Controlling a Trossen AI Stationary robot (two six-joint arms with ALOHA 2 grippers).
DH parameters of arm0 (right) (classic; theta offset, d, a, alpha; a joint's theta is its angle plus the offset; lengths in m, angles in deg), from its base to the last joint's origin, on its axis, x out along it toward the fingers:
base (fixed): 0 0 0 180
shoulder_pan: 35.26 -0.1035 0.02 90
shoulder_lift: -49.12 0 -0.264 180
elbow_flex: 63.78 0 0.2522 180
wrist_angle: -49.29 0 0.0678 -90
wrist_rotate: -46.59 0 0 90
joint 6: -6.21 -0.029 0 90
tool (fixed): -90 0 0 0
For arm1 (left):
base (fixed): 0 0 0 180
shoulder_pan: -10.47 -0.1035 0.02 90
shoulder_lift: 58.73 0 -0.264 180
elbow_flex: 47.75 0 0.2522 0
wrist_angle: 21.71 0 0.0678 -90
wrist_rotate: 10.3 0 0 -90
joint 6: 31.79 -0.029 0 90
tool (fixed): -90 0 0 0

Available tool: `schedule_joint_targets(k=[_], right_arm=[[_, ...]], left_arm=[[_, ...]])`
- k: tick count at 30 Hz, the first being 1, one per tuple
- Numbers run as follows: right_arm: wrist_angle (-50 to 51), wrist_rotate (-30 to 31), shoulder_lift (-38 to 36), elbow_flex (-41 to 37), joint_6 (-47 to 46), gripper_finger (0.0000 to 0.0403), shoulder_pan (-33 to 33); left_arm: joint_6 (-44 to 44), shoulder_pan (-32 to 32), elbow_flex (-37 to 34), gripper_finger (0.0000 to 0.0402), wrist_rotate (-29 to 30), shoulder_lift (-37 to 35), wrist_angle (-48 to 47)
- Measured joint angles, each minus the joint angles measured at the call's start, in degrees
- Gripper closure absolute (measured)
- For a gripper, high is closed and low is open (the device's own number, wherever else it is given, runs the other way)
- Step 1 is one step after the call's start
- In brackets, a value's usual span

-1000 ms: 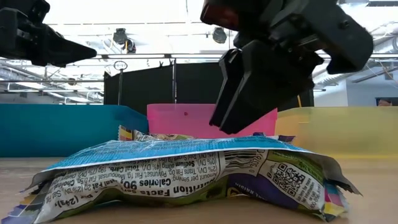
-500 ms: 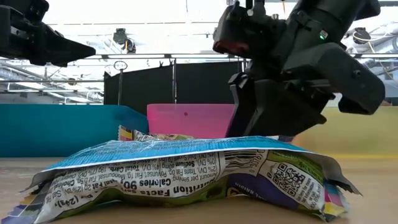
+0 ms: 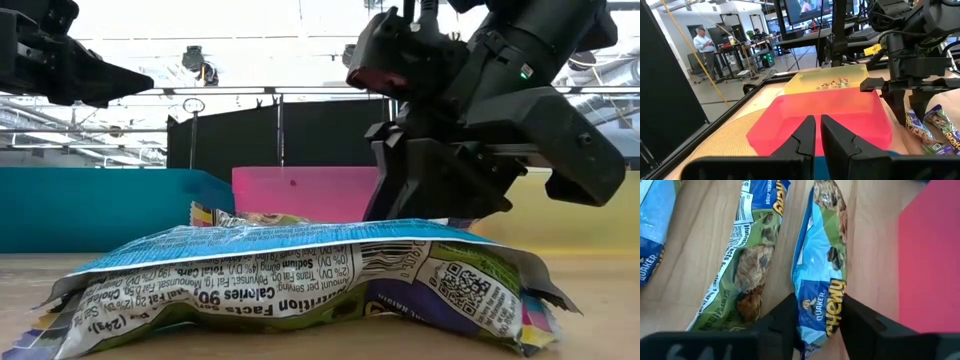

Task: Pick and place Granola Bars by type
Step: Put the top blue granola bar into the red bin

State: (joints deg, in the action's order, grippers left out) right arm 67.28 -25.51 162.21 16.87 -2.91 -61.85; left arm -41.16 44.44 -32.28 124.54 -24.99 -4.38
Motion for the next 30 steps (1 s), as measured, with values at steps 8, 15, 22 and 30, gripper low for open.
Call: schedule_joint_targets(k=[8,15,22,30], right_arm=[[0.45,-0.1,-1.27,0.67,1.47,0.0328,-0.12],[0.61,-0.07,-7.22,1.52,4.34,0.033,-0.99],[4.7,4.15,-18.3,2.16,8.75,0.0338,2.65],[19.25,5.26,-21.08,2.16,14.24,0.0339,18.31]], left_arm=[[0.05,0.01,0.0,0.0364,0.01,0.0,0.0],[0.1,0.02,0.0,0.0364,0.02,-0.01,0.02],[0.22,0.02,0.0,0.0364,0.02,-0.02,0.03],[0.0,0.02,0.0,0.0364,0.02,0.0,0.2]])
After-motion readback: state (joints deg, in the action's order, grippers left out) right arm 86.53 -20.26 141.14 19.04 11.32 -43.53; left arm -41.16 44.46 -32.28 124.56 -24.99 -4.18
